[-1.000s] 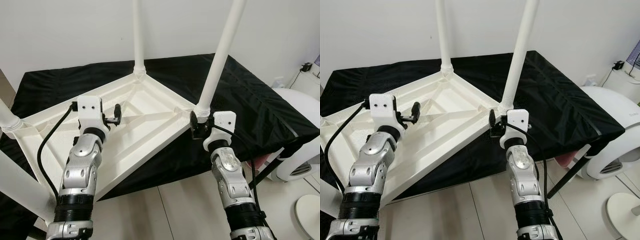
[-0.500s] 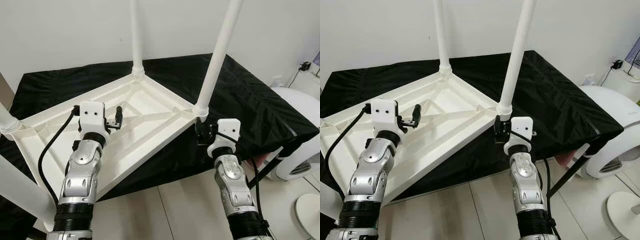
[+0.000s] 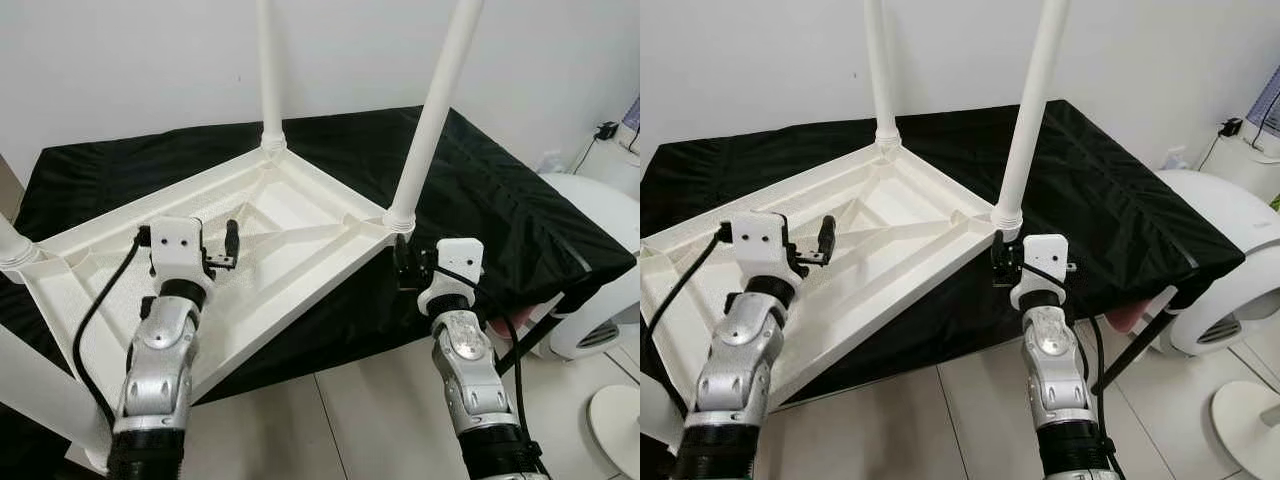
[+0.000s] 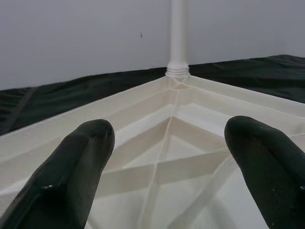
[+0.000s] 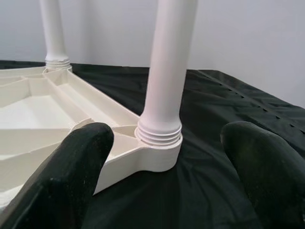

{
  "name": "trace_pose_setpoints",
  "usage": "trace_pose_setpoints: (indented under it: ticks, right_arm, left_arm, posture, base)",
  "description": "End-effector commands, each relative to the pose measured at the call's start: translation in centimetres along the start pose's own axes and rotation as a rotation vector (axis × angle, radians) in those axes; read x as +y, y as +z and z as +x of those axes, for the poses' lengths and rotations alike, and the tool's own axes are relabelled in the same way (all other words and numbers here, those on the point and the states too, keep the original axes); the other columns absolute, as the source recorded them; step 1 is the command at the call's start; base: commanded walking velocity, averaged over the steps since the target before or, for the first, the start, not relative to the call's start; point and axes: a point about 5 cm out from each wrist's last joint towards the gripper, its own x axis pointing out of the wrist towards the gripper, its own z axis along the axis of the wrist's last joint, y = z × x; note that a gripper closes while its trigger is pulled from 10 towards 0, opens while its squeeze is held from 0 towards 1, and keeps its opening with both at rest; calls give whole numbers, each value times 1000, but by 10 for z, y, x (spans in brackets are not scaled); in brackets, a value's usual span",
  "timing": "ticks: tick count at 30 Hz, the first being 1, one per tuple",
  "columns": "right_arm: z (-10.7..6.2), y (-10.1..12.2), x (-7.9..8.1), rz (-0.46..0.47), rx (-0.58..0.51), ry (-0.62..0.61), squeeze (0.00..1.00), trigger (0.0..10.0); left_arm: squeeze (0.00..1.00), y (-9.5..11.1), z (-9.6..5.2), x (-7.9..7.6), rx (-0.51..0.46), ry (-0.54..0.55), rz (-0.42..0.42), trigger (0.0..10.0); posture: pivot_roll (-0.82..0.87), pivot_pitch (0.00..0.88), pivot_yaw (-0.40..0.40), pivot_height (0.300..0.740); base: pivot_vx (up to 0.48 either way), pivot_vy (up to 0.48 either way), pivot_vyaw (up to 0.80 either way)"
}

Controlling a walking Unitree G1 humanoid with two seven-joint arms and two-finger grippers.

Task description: Building children table

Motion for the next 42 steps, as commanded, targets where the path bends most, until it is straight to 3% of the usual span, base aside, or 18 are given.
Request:
trace_pose_setpoints:
  ticks: [1, 27, 32, 42]
  right_arm:
    - [-2, -2, -1, -18, 3, 9, 0, 10000]
    - [3, 0, -4, -42, -18, 0, 0, 10000]
    - [5, 1, -9, -57, -27, -20, 0, 10000]
    - [4, -1, -12, -49, -12, -40, 0, 10000]
  left_arm:
    - [0, 1, -1, -1, -21, 55, -9, 10000]
    - [0, 11, 3, -4, -73, 41, 9, 10000]
    - [0, 14, 2, -10, -85, -5, 47, 10000]
    - [0, 20, 1, -13, -95, -27, 38, 10000]
  posture:
    - [-39, 31, 16, 740]
    - [-30, 11, 11, 740]
    - [-24, 18, 8, 740]
    - [-17, 24, 11, 740]
  base:
    - [0, 0, 0]
    - [0, 0, 0]
    - [0, 0, 0]
    - [0, 0, 0]
